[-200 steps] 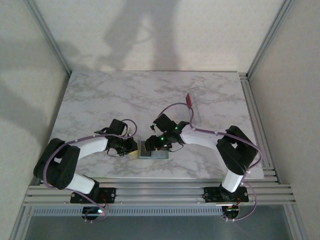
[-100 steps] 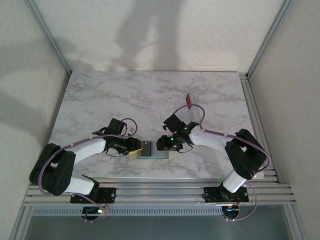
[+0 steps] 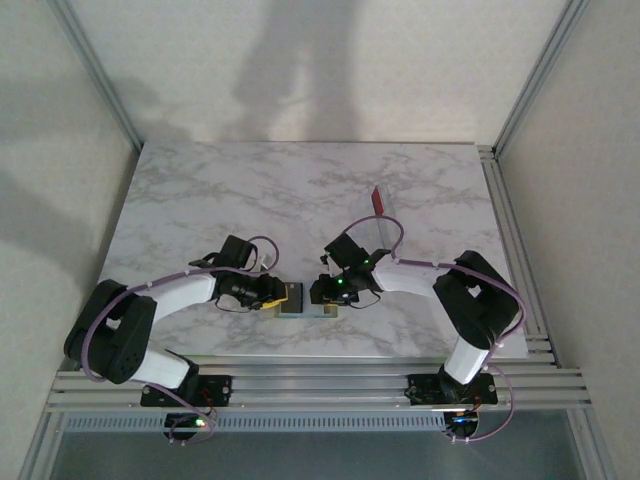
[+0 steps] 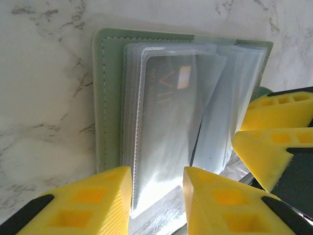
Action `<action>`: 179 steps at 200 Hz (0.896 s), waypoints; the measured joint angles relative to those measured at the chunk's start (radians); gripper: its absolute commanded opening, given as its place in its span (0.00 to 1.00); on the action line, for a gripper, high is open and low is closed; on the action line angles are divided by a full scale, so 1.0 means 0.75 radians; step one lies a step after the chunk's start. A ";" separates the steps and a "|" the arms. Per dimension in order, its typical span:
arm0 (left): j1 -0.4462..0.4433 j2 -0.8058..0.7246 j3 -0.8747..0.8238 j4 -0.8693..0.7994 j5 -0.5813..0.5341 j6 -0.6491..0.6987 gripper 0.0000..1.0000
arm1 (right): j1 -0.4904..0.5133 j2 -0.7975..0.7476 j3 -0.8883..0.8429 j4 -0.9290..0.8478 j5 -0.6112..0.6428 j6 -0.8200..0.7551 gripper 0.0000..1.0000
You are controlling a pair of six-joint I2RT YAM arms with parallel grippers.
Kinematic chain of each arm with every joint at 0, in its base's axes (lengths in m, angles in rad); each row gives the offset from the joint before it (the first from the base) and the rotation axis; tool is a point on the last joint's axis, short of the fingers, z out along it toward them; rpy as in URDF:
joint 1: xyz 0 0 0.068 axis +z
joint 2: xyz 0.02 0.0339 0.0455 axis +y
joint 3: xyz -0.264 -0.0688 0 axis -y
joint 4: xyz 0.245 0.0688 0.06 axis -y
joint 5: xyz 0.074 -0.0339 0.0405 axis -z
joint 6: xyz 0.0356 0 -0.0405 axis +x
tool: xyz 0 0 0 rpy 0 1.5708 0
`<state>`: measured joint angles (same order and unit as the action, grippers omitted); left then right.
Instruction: Put the credit cards into the card holder
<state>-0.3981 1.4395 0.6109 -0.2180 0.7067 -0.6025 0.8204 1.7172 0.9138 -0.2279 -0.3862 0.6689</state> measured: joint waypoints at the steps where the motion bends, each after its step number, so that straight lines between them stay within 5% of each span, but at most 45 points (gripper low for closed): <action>1: 0.000 0.001 0.000 -0.001 0.000 0.000 0.35 | 0.000 0.000 -0.001 0.001 -0.001 0.001 0.37; 179: -0.015 0.062 0.028 0.015 0.023 0.006 0.28 | 0.000 0.003 -0.027 0.073 -0.025 0.001 0.36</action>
<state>-0.4091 1.4857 0.6323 -0.2066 0.7238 -0.5980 0.8204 1.7195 0.8936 -0.1734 -0.4053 0.6697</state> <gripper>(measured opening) 0.280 0.363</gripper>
